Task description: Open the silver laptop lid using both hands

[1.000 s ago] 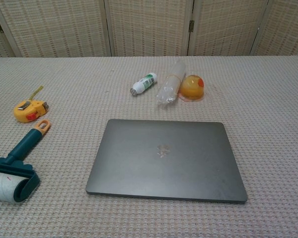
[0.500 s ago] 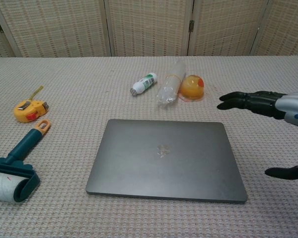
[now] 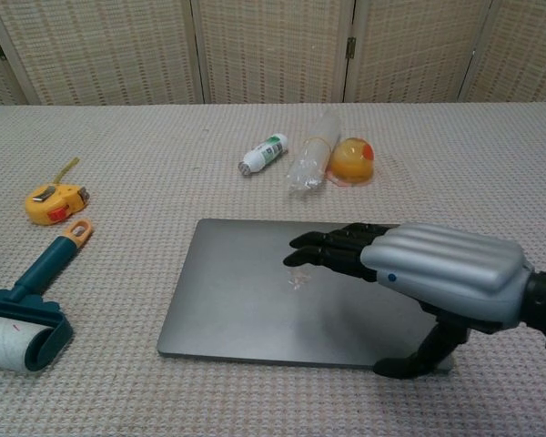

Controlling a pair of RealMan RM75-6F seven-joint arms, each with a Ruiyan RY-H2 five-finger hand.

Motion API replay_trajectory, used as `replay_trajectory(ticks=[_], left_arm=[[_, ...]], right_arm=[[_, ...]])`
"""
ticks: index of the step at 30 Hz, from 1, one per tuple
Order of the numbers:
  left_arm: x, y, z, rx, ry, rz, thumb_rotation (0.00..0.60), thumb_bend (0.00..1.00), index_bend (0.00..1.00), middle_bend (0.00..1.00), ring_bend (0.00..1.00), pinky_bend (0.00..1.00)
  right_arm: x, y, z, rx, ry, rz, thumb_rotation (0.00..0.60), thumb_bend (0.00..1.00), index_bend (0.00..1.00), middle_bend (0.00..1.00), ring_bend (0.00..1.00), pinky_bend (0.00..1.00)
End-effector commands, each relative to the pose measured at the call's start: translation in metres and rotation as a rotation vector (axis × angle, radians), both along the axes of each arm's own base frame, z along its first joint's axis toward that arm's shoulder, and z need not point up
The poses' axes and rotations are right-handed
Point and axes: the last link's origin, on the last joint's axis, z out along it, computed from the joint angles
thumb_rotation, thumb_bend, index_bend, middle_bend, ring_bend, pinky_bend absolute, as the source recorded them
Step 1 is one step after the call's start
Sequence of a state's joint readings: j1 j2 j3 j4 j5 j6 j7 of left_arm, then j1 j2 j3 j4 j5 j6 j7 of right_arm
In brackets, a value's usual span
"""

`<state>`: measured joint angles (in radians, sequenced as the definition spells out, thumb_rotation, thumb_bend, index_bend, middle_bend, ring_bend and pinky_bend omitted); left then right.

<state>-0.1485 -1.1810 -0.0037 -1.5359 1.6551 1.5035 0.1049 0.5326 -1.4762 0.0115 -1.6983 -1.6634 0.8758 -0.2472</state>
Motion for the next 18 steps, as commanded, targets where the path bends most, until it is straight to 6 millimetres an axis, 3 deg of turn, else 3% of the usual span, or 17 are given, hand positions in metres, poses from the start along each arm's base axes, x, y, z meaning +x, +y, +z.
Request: replay_trajectory(ticks=[1,18], left_arm=[[0.002,0.001,-0.001,-0.001,-0.010,-0.007,0.600,0.22,0.00,0.05,0.07,0.00],[0.001,0.005,-0.002,0.003,-0.046,-0.002,0.600,0.22,0.00,0.05,0.07,0.00]], right_arm=[[0.009,-0.005,-0.015,0.013,0.012,0.019,0.600,0.26,0.00,0.00,0.00,0.00],[0.033,-0.021,-0.059,0.019,0.077,0.076,0.600,0.26,0.00,0.00,0.00,0.00]])
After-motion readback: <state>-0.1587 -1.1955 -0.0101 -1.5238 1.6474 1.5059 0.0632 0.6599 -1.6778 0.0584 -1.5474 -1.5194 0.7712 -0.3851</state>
